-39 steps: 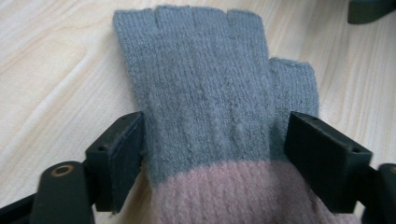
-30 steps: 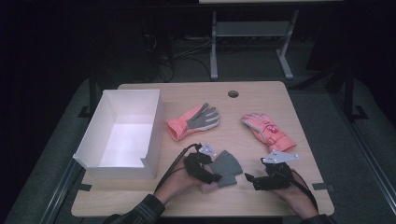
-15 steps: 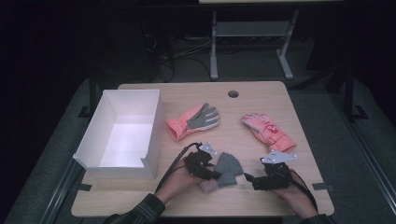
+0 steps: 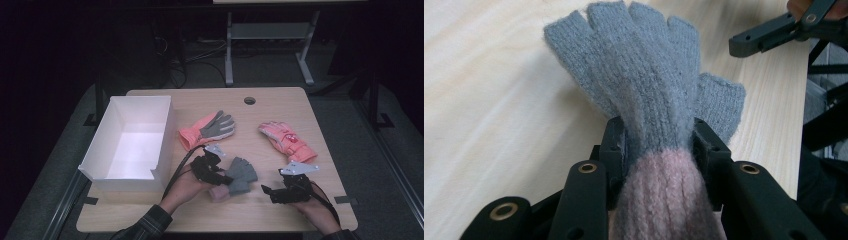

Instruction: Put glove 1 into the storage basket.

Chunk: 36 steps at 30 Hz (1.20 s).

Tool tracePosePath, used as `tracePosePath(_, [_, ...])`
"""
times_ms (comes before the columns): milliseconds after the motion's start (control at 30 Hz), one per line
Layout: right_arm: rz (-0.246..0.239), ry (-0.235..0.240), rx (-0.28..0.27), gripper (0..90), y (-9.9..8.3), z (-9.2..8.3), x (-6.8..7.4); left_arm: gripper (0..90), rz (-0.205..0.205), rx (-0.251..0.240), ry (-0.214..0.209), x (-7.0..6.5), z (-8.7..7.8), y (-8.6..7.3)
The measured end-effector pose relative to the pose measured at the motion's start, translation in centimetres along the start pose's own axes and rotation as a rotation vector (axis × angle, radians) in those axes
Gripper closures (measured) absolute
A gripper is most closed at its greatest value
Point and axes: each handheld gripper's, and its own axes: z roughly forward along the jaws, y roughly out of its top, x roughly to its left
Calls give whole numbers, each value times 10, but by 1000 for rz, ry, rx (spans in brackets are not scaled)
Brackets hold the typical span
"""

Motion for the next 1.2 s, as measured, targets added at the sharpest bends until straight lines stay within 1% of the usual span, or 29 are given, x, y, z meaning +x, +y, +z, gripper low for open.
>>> tracePosePath(100, [2,-4,-4,136,0,-1,-1,649,-10,-12,10,2,-9,2])
tracePosePath(133, [6,-3,-2,136,0,-1,-1,649,-7,-13,12,3,-11,2])
tracePosePath(233, [2,-5,-3,137,0,0,-1,649,-28,-36,17,1,-19,6])
tracePosePath(300, [3,-3,-3,136,0,0,-1,649,-23,-32,28,2,-23,10])
tracePosePath(400, [4,-3,1,136,0,1,0,649,-30,-35,31,2,-29,14])
tracePosePath(433, [1,-3,1,136,0,1,0,648,-38,-42,39,3,-36,18])
tracePosePath(567, [3,-4,0,136,-1,0,-1,648,-50,-54,51,6,-49,25])
tracePosePath(600, [-2,-3,-2,136,-1,1,-1,647,-51,-58,59,7,-54,27])
tracePosePath(633, [-2,-3,-2,136,-1,1,-1,647,-51,-58,59,7,-54,27])
tracePosePath(733, [3,-3,6,136,0,2,0,647,-46,-82,70,7,-71,34])
tracePosePath(767, [3,-2,6,136,0,2,0,647,-46,-90,73,8,-76,36])
tracePosePath(800, [5,-2,6,136,0,2,0,646,-46,-90,73,8,-76,36])
tracePosePath(833, [3,-4,6,136,-1,2,0,647,-39,-99,84,9,-84,39])
tracePosePath(867, [4,-4,7,136,-1,2,-1,647,-39,-101,93,9,-88,40])
tracePosePath(900, [4,-4,7,136,-1,2,-1,647,-39,-101,93,9,-88,40])
tracePosePath(933, [6,-4,8,136,-1,2,-1,647,-38,-109,99,11,-95,42])
tracePosePath(1000, [7,-4,7,137,-1,2,-1,648,-42,-123,98,12,-102,43])
tracePosePath(1067, [6,-3,7,136,-1,2,-1,647,-38,-132,112,15,-111,44])
tracePosePath(1100, [5,-2,8,136,-1,2,-1,647,-45,-142,117,15,-115,44])
tracePosePath(1133, [3,-3,8,136,-1,3,-1,647,-43,-148,124,17,-119,44])
tracePosePath(1167, [1,-3,8,137,-1,3,-1,647,-43,-148,124,17,-119,44])
tracePosePath(1200, [3,-3,7,136,-1,3,-1,648,-51,-167,135,19,-128,42])
